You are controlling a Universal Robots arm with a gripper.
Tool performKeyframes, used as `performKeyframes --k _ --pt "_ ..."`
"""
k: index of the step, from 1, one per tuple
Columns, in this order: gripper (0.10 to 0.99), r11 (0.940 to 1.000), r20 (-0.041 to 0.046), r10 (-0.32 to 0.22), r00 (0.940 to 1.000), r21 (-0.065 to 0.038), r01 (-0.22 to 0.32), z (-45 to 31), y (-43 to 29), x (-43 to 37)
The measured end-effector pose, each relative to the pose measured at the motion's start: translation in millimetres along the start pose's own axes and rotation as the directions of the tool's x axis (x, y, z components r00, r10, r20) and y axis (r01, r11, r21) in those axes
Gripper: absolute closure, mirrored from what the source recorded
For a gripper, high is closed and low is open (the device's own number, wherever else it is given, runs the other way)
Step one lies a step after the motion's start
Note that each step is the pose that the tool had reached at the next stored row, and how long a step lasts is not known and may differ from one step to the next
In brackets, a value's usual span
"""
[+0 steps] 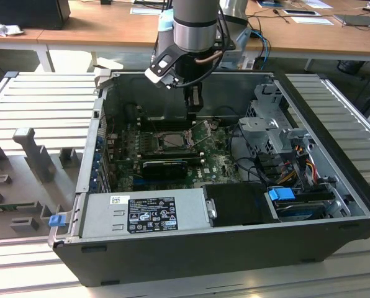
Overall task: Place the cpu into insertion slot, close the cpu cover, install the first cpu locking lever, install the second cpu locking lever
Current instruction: 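Close the cpu cover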
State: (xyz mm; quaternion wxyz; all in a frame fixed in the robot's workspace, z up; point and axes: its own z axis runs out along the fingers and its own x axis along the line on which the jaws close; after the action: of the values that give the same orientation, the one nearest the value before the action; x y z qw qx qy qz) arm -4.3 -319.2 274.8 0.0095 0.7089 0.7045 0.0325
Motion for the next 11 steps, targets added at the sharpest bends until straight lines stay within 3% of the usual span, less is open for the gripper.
performKeyframes --k 5,11 --pt "0.980 1.0000 0.0001 0.000 1.0000 0.000 0.000 0.4 6.9 0.0" --pt "0.980 1.0000 0.0001 0.000 1.0000 0.001 0.000 1.2 21.1 0.1"
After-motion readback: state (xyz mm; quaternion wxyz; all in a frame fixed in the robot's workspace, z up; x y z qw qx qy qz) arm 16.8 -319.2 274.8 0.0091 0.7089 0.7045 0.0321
